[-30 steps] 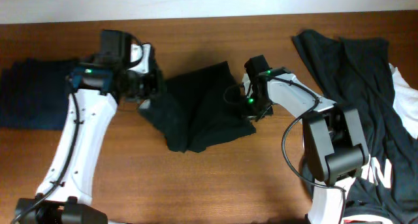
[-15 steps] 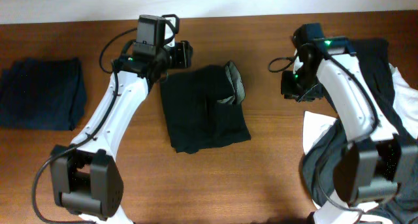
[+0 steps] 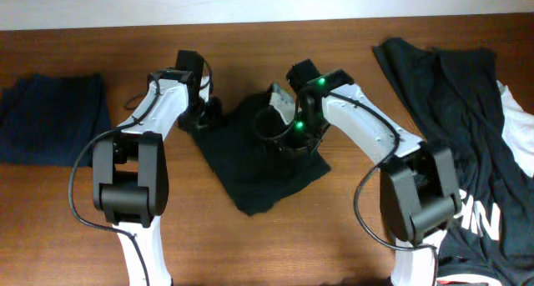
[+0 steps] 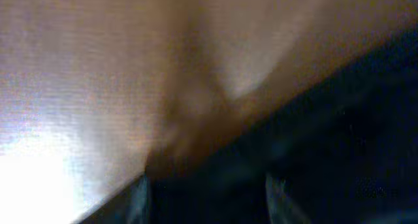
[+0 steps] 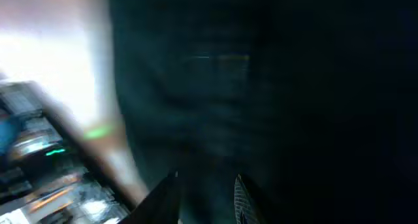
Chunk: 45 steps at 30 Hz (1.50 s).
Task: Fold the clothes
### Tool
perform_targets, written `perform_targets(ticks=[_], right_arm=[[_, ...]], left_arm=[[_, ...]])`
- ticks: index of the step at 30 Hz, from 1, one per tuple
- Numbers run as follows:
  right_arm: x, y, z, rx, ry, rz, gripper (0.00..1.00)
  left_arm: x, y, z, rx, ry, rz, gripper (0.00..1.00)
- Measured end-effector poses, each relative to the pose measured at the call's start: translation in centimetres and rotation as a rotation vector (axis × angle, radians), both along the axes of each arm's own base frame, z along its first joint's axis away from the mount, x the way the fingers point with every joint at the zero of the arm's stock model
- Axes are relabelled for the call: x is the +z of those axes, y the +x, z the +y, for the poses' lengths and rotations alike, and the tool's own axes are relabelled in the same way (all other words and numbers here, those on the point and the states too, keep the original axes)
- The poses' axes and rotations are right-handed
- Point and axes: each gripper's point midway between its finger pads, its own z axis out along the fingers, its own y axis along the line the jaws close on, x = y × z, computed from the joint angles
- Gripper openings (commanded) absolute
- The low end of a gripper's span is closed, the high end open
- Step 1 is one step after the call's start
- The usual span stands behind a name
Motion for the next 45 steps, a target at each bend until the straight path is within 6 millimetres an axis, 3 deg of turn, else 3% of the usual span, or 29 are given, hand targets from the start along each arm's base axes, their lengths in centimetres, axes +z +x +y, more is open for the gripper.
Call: perform_targets(ticks=[1,2,3,5,6,7,8,9,10,12,15,19,20,21,24,25,31,35,36,37,39,42,44,45], right_arm=[[-1.5,0.9,-2.0,-0.047,-0.131,-0.02,0.33],[-2.3,1.9,-4.2,-0.107,-0.251,-0.053,0.35],[-2.8,3.2,-7.1,-0.183,-0.382,-0.095,0.38],[-3.0,4.7,-10.6,-0.268,-0.51,-0.138,0.38],[-3.0,5.0,-11.5,-0.288,-0.54,-0.148,0.38],[-3.0,5.1,-11.8,-0.291,-0.552,-0.153,0.38],[-2.9,5.1,-11.9,-0.291,-0.561,-0.156,0.38],[-2.9,5.1,-12.0,-0.293,-0.565,-0.156,0.38],[-2.9,5.1,-12.0,-0.295,-0.567,-0.156,0.38],[-2.9,4.9,-12.1,-0.295,-0.571,-0.149,0.39],[-2.9,4.5,-12.2,-0.297,-0.579,-0.133,0.4],[-2.9,4.3,-12.3,-0.295,-0.586,-0.127,0.4],[-2.9,4.4,-12.4,-0.295,-0.588,-0.127,0.4],[-2.9,4.3,-12.4,-0.295,-0.59,-0.127,0.4],[-2.9,4.3,-12.5,-0.294,-0.592,-0.124,0.4],[-2.9,4.2,-12.5,-0.293,-0.593,-0.123,0.4],[-2.9,4.2,-12.5,-0.291,-0.596,-0.125,0.45],[-2.9,4.3,-12.5,-0.298,-0.595,-0.127,0.45],[-2.9,4.3,-12.5,-0.299,-0.595,-0.127,0.45],[-2.9,4.3,-12.5,-0.298,-0.596,-0.125,0.45],[-2.9,4.2,-12.6,-0.298,-0.597,-0.122,0.45],[-2.4,3.4,-13.0,-0.289,-0.617,-0.086,0.45],[0.7,4.8,-13.8,-0.332,-0.601,-0.111,0.45],[3.2,5.8,-15.0,-0.383,-0.583,-0.141,0.45]], left_arm=[[-0.4,-3.6,0.5,0.004,0.017,0.144,0.36],[-0.4,-5.9,0.7,0.004,0.016,0.236,0.36],[-0.4,-7.2,0.5,0.005,0.004,0.291,0.36],[-0.3,-8.5,-0.3,0.008,-0.046,0.351,0.37],[-0.2,-8.6,-0.9,0.004,-0.086,0.356,0.57],[-0.2,-8.3,-1.3,-0.001,-0.106,0.34,0.86],[0.6,-6.6,-1.7,-0.018,-0.132,0.251,0.97],[2.4,-5.1,-2.1,-0.036,-0.152,0.155,0.99],[5.5,-2.3,-2.9,-0.074,-0.193,-0.019,0.99],[10.0,0.2,-4.8,-0.181,-0.295,-0.21,0.99],[8.7,1.0,-6.4,-0.239,-0.383,-0.223,0.99],[2.5,0.8,-7.7,-0.239,-0.461,-0.11,0.96],[2.3,0.8,-8.1,-0.245,-0.49,-0.105,0.84],[2.3,0.3,-8.8,-0.252,-0.517,-0.083,0.8],[1.9,-2.8,-13.4,-0.367,-0.6,0.002,0.81],[1.9,-3.2,-14.0,-0.384,-0.607,0.008,0.81],[2.5,-3.9,-11.4,-0.319,-0.745,0.077,0.94],[2.7,-5.0,-12.4,-0.399,-0.788,0.07,0.95],[2.7,-5.4,-13.1,-0.426,-0.782,0.072,0.91],[2.6,-5.9,-13.9,-0.455,-0.775,0.077,0.64],[1.6,-6.7,-15.5,-0.515,-0.745,0.086,0.0],[-0.6,-7.0,-15.4,-0.524,-0.683,0.113,0.0],[-0.7,-6.6,-14.7,-0.514,-0.648,0.115,0.0],[-0.7,-5.8,-13.4,-0.496,-0.597,0.113,0.0]])
